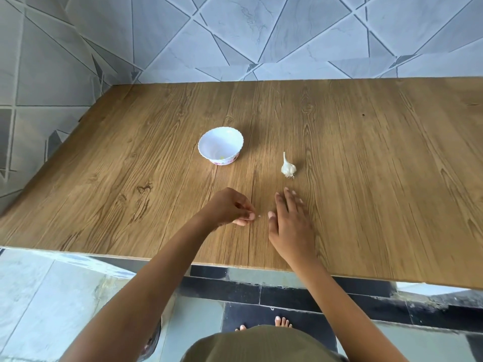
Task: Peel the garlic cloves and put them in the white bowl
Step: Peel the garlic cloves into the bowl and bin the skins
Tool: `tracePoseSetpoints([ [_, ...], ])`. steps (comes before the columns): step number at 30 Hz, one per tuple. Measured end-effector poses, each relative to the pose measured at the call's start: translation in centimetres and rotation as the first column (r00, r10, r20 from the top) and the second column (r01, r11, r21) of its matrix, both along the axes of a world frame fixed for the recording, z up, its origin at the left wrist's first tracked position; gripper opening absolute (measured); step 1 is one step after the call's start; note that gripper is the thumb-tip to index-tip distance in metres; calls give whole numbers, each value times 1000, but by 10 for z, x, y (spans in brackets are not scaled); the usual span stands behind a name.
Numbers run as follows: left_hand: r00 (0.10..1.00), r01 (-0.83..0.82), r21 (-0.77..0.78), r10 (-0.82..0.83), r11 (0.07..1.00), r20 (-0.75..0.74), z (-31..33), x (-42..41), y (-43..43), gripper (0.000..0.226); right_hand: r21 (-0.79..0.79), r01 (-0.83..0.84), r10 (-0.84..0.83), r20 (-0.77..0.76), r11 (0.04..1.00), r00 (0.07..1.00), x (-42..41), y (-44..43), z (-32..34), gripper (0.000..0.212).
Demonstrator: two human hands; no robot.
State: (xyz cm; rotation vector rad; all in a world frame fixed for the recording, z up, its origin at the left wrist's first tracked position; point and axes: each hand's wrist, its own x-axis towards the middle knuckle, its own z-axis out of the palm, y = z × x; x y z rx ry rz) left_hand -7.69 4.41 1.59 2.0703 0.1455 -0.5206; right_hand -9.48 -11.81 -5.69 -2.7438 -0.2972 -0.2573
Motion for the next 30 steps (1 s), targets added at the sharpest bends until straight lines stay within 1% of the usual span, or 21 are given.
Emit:
tracePoseSetpoints([
  [4, 998, 24, 65, -20, 998, -59, 0, 6, -1, 4, -7, -12, 12, 6, 1000, 1000, 0, -1, -1, 54],
  [8, 991, 72, 154, -54, 985, -119, 1, 15, -4, 9, -18, -8, 8, -1, 1000, 1000, -1, -1, -1, 55],
  [12, 990, 120, 267, -97, 956, -99, 3, 19, -13, 8, -37, -4, 3, -21, 999, 1000, -2, 0, -1, 55],
  [16, 993, 117, 250, -106, 961, -58, 2, 16, -11, 10, 1, -21, 21, -30, 1000, 999, -3, -1, -2, 54],
  [18, 997, 81, 192, -81, 978, -10, 0, 10, -5, 8, 103, -48, 47, 3, 994, 999, -2, -3, -1, 44],
  [19, 999, 50, 131, -51, 990, 11, -2, 6, -2, 8, 200, -73, 72, 14, 977, 997, -2, -4, 0, 37],
  [21, 999, -31, -60, 32, 998, 23, -5, -4, 3, 9, 411, -134, 137, 23, 902, 990, -4, -8, 6, 29],
  [22, 997, -63, -158, 69, 985, 31, -6, -9, 3, 10, 518, -128, 154, -8, 846, 988, -6, -8, 12, 26],
  [23, 993, -82, -226, 98, 971, 59, -7, -12, 4, 11, 630, -75, 165, -86, 773, 983, -7, -7, 19, 23],
  [24, 987, -87, -255, 118, 963, 108, -8, -15, 3, 11, 738, 28, 188, -208, 675, 960, -9, -5, 27, 21],
  [25, 977, -82, -259, 129, 962, 168, -9, -17, 2, 12, 822, 157, 234, -330, 548, 914, -9, -2, 34, 18],
  [26, 964, -70, -255, 131, 964, 229, -11, -18, 1, 13, 862, 284, 278, -420, 420, 864, -9, 1, 39, 15],
  [27, 952, -55, -251, 127, 966, 280, -12, -19, 0, 13, 868, 382, 318, -477, 318, 819, -8, 2, 43, 11],
  [28, 941, -38, -251, 119, 967, 317, -13, -21, -1, 13, 861, 444, 349, -507, 248, 788, -6, 3, 45, 7],
  [29, 933, -25, -253, 114, 967, 341, -13, -22, -1, 13, 853, 483, 377, -522, 200, 765, -5, 3, 48, 4],
  [30, 930, -22, -263, 116, 965, 348, -13, -23, 0, 13, 851, 496, 392, -521, 173, 758, -4, 4, 49, 4],
])
